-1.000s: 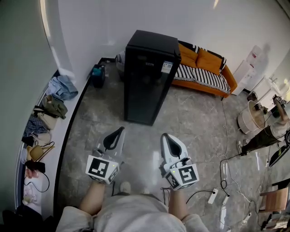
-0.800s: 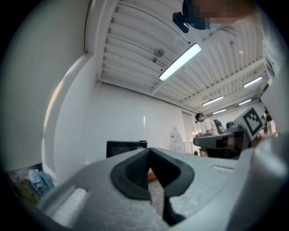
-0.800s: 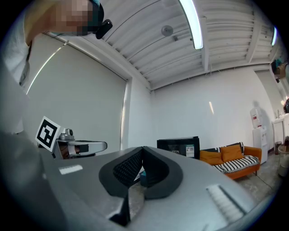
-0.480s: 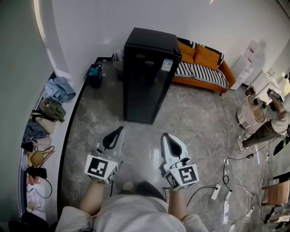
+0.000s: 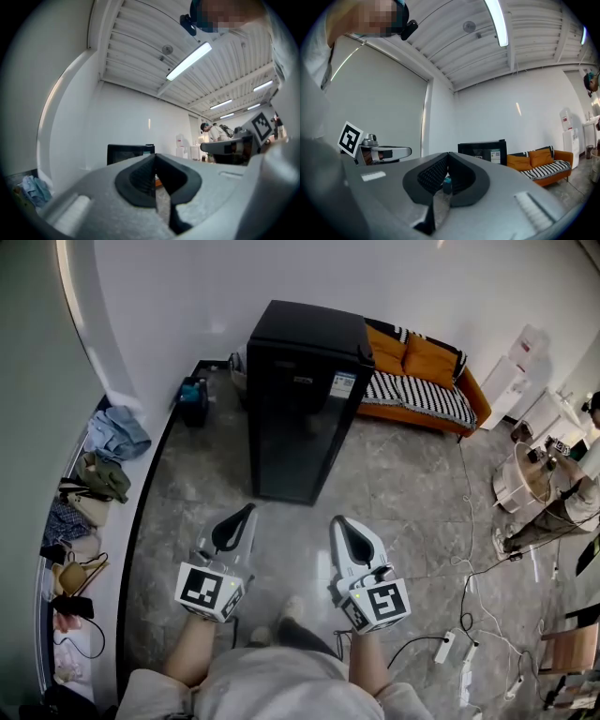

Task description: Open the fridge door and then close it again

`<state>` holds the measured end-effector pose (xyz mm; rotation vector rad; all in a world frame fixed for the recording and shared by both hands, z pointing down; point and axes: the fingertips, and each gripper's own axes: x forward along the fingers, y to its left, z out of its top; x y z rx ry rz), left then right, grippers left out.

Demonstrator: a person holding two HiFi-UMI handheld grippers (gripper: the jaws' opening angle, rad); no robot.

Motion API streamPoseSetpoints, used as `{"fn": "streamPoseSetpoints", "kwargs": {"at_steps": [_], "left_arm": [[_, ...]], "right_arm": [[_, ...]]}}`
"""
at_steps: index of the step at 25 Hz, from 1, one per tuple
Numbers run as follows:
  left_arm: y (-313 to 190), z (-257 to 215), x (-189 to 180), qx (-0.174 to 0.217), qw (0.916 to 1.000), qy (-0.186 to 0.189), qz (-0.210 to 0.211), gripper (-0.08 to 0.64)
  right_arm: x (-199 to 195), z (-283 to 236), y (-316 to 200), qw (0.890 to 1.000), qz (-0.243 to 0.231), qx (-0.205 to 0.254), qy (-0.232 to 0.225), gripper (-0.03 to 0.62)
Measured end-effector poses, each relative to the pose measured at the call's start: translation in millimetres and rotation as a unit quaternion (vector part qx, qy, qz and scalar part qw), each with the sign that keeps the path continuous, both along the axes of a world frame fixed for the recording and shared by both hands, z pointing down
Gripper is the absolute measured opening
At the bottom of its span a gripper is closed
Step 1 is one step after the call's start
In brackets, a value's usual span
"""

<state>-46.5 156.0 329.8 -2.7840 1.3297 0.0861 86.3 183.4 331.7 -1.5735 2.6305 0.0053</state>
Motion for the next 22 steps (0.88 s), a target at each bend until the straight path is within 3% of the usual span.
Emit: {"fn": "streamPoseSetpoints", "kwargs": {"at_steps": [11, 22], "left_arm": [[-88.7, -6.4, 42.0, 0.006, 0.9997, 0.006, -0.024, 0.002], [-125.9, 2.3, 65.6, 0.002, 0.9985, -0.007, -0.054, 0.002]], "right_arm": [[36.7, -5.8, -94.8, 0.999, -0.035, 0.008, 0.001, 0.0], [57.0, 6.1, -141.0, 0.998, -0.069, 0.001, -0.008, 0.0]]}}
